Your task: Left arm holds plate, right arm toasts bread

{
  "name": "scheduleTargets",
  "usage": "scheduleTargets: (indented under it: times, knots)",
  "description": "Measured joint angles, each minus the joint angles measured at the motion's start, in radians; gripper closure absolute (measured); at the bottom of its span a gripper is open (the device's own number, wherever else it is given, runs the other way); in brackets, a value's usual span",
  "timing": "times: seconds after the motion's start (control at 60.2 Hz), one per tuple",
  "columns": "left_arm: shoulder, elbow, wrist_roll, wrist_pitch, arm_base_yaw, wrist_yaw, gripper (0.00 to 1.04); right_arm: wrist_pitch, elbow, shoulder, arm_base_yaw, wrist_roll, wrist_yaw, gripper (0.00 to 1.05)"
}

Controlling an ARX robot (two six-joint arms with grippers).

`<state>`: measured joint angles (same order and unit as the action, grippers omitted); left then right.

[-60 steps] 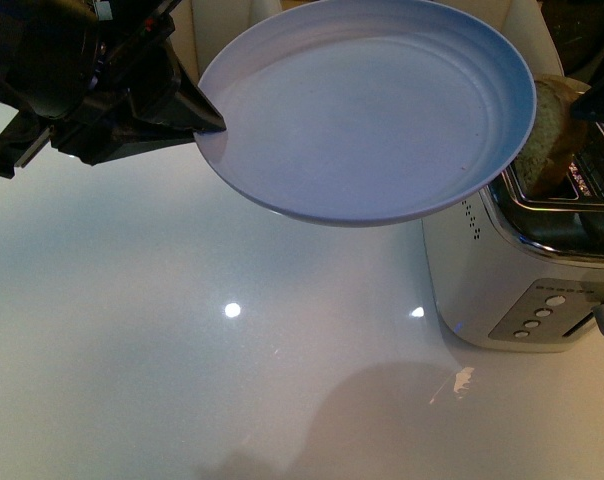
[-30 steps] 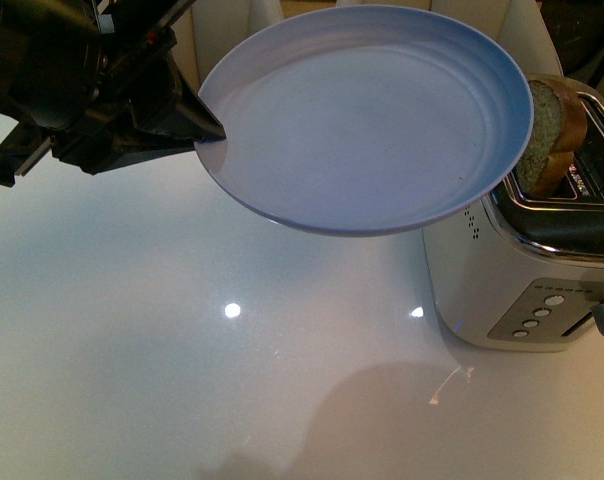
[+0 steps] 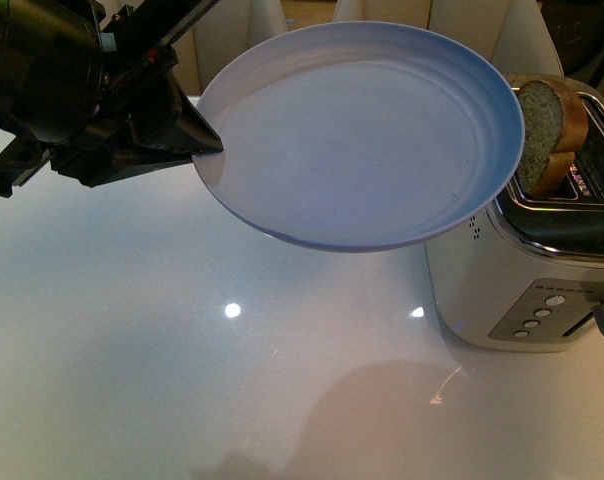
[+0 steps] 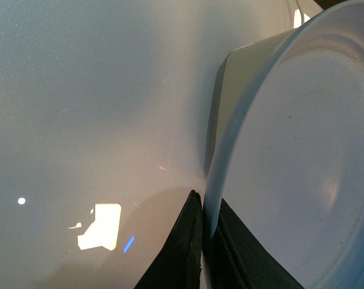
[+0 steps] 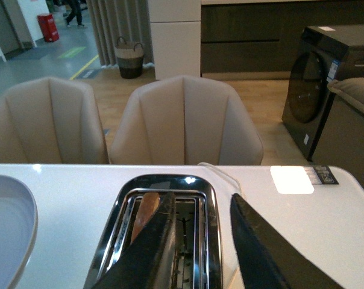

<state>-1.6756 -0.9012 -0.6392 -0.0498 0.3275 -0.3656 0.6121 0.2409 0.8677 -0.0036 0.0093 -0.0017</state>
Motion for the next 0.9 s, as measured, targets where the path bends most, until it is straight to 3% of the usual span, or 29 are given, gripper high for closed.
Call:
scheduleTargets:
  times: [0.083, 0.897]
  knots:
    - [0.0, 0.001, 0.002, 0.0, 0.0, 0.0, 1.02, 0.0, -0.03, -0.035, 0.0, -0.001, 0.0, 1.03]
    - [0.0, 0.005, 0.014, 0.001, 0.0, 0.003, 1.02, -0.17, -0.216, -0.398, 0.0, -0.005, 0.002, 1.03]
